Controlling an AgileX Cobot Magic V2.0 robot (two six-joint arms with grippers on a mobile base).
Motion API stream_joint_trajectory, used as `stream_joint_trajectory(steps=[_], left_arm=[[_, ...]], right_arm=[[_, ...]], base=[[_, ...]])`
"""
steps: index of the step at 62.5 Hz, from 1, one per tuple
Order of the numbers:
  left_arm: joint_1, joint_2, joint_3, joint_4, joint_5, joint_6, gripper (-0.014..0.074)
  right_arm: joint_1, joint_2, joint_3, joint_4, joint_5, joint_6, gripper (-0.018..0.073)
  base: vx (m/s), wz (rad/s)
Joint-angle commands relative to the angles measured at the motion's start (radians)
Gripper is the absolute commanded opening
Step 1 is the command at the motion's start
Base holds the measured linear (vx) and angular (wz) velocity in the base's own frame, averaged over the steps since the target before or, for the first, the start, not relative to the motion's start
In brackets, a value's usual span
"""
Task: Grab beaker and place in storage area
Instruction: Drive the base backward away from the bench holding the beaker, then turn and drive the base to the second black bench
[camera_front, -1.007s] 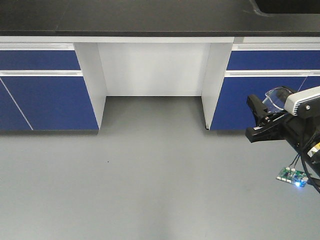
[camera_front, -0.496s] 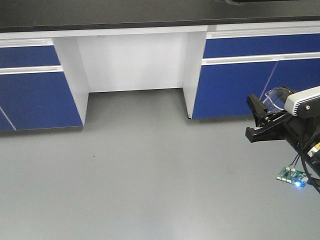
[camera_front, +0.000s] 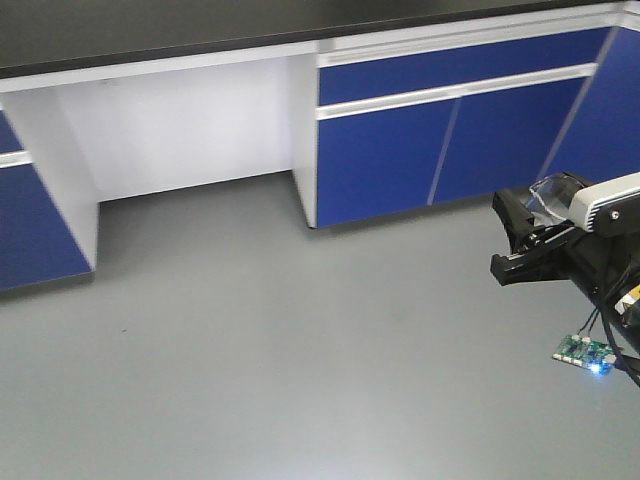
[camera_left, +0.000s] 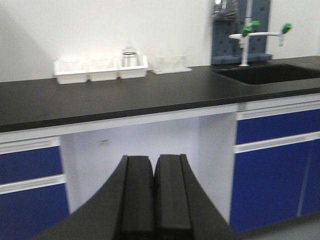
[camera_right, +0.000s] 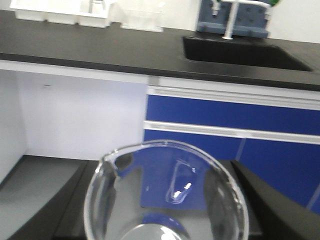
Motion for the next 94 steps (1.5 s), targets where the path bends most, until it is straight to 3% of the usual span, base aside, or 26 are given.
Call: stream_joint_trajectory(steps=[1, 94], left_arm=[[0.000, -0.015, -0.021, -0.001, -0.085, -0.009, -0.0006], [0.000, -0.015, -0.021, -0.001, -0.085, -0.009, -0.0006]], right_arm=[[0.001, -0.022, -0.022, 0.001, -0.092, -0.003, 0.0067], [0.001, -0.022, -0.022, 0.001, -0.092, -0.003, 0.0067]], base=[[-0.03, -0.50], [0.08, -0.70]])
